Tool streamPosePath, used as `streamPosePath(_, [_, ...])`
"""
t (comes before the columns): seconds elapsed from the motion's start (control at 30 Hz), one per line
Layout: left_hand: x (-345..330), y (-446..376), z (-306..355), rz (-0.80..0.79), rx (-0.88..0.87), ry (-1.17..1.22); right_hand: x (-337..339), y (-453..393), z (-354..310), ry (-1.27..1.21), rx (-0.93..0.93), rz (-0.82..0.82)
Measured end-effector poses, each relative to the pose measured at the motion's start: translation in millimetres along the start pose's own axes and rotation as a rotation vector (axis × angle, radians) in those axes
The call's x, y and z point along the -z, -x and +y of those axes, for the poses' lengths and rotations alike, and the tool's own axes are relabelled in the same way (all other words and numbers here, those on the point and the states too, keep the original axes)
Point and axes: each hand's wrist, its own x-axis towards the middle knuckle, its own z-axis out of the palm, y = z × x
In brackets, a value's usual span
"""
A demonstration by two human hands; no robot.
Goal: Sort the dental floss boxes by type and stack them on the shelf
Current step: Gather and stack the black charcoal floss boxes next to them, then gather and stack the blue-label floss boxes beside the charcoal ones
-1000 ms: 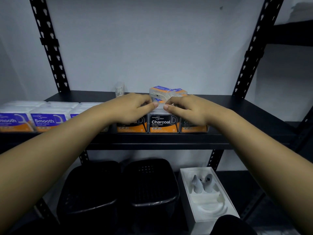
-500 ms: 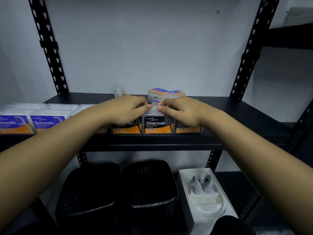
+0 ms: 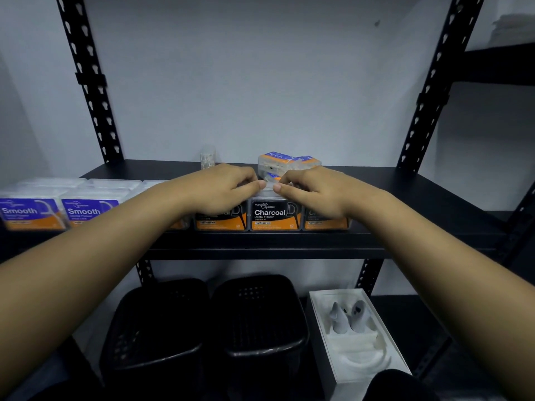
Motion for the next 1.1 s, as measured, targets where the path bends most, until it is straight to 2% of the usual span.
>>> streamPosePath(0.57, [5, -2, 4, -0.045, -0.002, 0.011, 8, 0, -5, -0.029, -0.026, -0.057])
streamPosePath(0.77, [44, -20, 11, -0.042, 0.048, -0.048, 46, -6, -9, -0.076, -0.125, -0.053])
streamPosePath(0.9, [77, -44, 16, -0.155, 0.167, -0.174, 78, -22, -9, 0.01, -0.213, -0.11])
streamPosePath(1.1, [92, -68, 17, -0.516, 0.391, -0.136, 105, -51, -6, -0.049, -0.433, -0.351])
